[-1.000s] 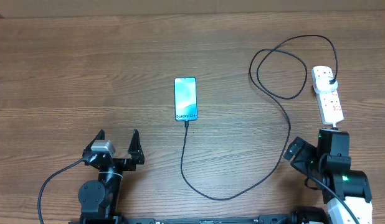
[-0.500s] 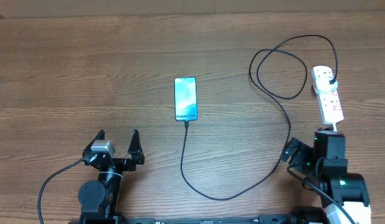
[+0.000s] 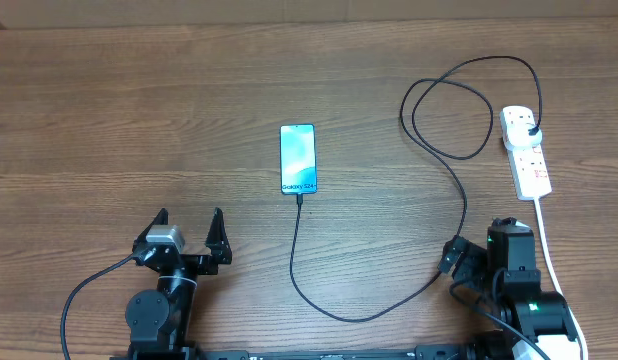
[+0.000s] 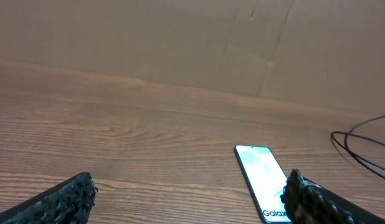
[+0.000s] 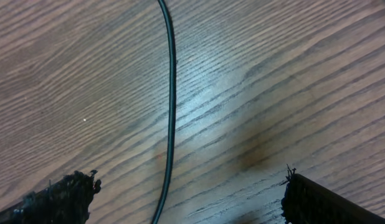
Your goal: Plug charger to phone and switch on socket
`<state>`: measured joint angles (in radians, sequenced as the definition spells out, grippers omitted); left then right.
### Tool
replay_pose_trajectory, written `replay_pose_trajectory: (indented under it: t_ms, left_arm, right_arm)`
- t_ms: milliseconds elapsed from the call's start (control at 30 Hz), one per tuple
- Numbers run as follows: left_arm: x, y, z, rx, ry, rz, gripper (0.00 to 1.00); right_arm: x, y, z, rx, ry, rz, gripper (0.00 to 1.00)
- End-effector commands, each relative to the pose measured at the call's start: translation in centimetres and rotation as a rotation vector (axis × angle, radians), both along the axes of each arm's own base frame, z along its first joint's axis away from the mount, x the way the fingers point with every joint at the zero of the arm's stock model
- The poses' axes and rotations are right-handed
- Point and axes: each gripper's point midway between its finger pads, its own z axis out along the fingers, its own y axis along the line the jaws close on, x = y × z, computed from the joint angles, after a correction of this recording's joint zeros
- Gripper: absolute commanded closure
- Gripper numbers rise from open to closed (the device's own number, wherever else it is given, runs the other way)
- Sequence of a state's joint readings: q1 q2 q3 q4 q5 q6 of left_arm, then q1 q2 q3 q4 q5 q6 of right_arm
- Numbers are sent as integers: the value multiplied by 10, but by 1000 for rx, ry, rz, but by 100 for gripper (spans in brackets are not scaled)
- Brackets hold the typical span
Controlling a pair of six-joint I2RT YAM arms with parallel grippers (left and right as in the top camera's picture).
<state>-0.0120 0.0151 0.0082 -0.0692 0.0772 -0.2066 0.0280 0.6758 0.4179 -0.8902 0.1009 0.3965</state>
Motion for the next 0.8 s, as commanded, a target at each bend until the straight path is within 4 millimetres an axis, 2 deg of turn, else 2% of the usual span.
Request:
replay_pose_trajectory:
  t_ms: [0,533,767]
  left_arm:
    - [0,3,0,1,-4,16,0]
    - [0,3,0,1,-4,16,0]
    - [0,3,0,1,-4,16,0]
  right_arm:
    - [3,1,4,1,-37,8,0]
    - [10,2,42,8,-268,9,0]
    - [11,10,59,19,-368,51,0]
